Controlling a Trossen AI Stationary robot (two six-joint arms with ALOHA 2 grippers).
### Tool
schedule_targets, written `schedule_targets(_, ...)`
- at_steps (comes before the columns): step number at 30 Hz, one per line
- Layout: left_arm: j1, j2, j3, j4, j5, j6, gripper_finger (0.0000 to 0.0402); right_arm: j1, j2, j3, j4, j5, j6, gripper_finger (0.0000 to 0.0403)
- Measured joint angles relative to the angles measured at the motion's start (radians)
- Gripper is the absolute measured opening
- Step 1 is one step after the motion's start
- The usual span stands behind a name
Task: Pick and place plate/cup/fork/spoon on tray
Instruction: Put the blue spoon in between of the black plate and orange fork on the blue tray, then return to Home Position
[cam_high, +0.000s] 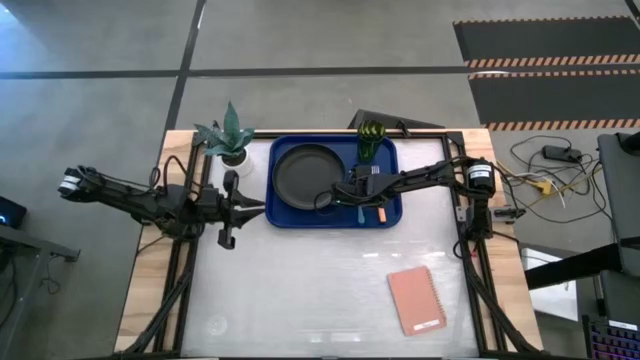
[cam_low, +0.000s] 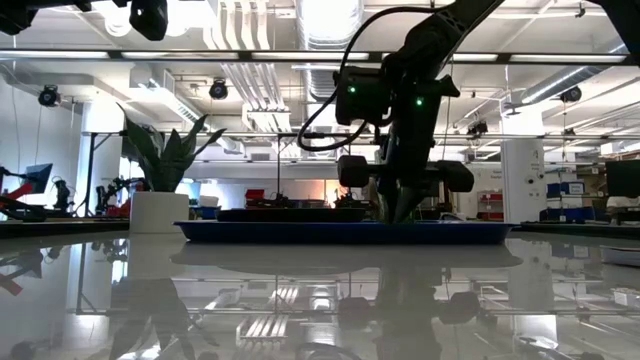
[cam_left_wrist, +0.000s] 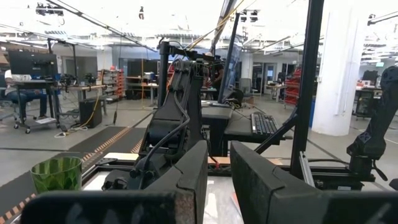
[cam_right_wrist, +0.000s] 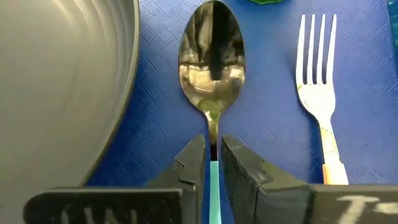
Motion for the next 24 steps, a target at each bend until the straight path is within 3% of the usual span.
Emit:
schedule_targets(14,0.000,0.001,0.000,0.000,0.000,0.000,0.0054,0.000,-0.019,0.000,-0.007,-0.004,-0.046,0.0101)
schedule_targets(24,0.000,0.002,0.000,-0.001,0.000,0.000,0.0054,0.026,-0.132,0.000,-0.096,-0.056,-0.144,0.0109)
